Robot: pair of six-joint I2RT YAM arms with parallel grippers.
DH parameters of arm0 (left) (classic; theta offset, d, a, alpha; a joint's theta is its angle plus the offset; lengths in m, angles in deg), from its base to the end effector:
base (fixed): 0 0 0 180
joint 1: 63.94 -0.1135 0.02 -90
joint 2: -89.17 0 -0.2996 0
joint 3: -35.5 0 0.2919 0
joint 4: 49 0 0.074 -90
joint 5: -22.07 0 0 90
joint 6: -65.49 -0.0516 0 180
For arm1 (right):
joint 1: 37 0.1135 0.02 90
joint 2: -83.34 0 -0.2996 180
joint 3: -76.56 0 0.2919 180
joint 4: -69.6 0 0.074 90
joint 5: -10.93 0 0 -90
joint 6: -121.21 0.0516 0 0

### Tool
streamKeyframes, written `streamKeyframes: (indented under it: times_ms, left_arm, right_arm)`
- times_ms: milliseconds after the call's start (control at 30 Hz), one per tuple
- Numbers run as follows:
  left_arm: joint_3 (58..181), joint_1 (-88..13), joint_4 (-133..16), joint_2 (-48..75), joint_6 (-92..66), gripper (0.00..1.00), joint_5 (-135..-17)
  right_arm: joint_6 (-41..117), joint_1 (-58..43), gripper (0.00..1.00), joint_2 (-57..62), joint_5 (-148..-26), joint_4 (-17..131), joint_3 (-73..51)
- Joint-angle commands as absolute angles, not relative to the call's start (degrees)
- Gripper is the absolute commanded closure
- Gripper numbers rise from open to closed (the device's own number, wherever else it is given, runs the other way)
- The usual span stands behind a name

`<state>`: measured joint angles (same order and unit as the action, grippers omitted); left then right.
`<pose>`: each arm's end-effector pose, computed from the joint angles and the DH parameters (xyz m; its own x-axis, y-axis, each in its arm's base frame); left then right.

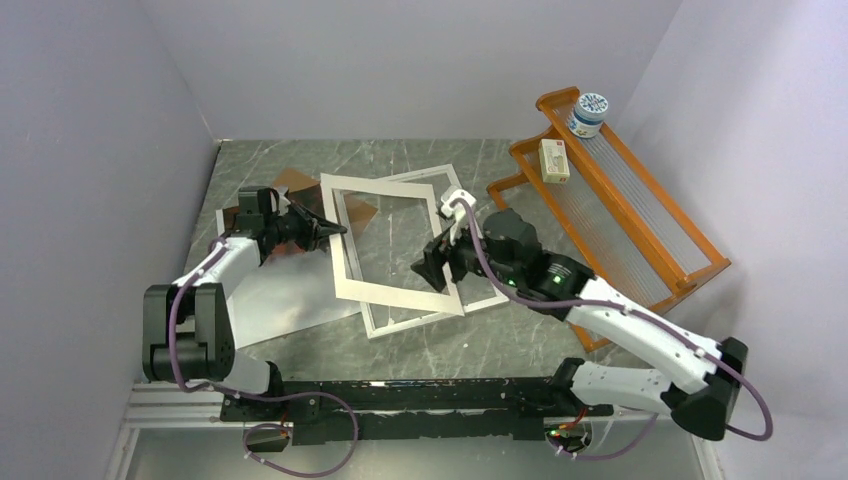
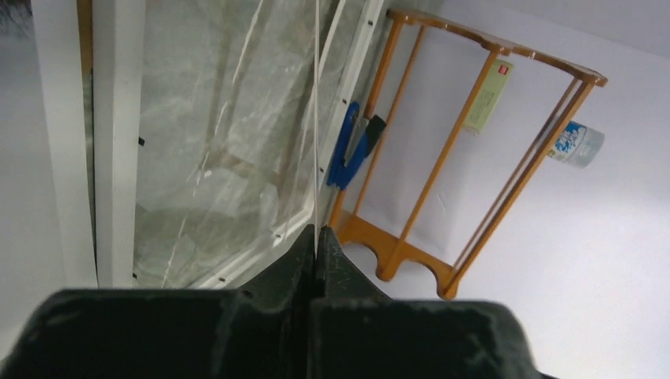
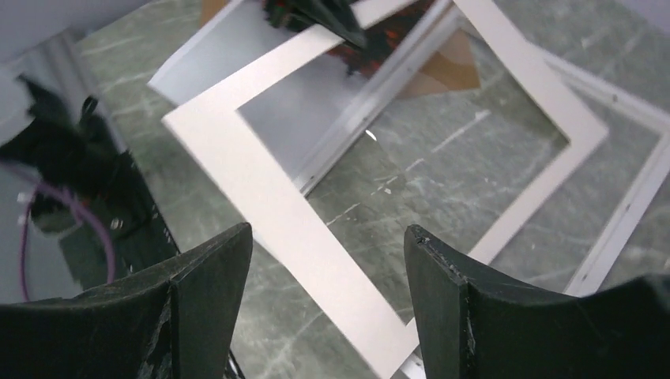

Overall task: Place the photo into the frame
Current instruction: Place the photo frame item in the photo frame.

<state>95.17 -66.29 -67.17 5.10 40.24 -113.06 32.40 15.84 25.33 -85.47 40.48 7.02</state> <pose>0.3374 -0.0228 0.2162 -0.7338 -0.6687 0.1195 -0.4012 0.2847 -0.8706 0.1565 0.2160 0.3881 -0.2003 -0.2301 -0.9523 -0.8522 0.5205 0.0535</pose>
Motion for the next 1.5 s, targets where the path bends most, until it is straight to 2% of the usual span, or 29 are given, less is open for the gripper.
streamKeyframes:
  times_ms: [0, 333, 633, 833, 1067, 1200, 1467]
  left_arm:
    - [95.1, -64.4, -58.3, 9.2, 41.3, 0.97, -102.7]
    - [95.8, -55.7, -50.8, 1.7, 42.1, 0.98, -98.2]
    - [97.1, -53.0, -47.0, -4.8, 42.2, 0.98, -99.1]
    - [96.2, -52.6, -45.8, -4.7, 38.3, 0.97, -96.5]
    - [88.0, -49.1, -32.1, -2.0, 43.1, 0.97, -89.2]
    - [87.7, -47.0, -35.9, 0.2, 41.0, 0.97, -83.2]
    - [87.4, -44.8, -38.7, 3.6, 39.6, 0.97, -78.3]
  right_arm:
    - [48.2, 14.1, 0.28, 21.2, -75.7, 43.3, 4.8]
    - [71.3, 6.5, 0.28, 19.5, -67.4, 41.5, 11.1]
    - [75.0, 1.1, 0.29, 20.1, -68.0, 42.3, 16.4]
    - [75.4, -0.1, 0.3, 19.3, -68.5, 42.8, 18.0]
    - [77.4, -0.9, 0.31, 20.4, -66.8, 44.0, 20.1]
    - [77.6, -1.0, 0.31, 21.9, -65.6, 44.4, 21.5]
    - [78.3, -1.2, 0.31, 22.1, -65.2, 44.4, 22.7]
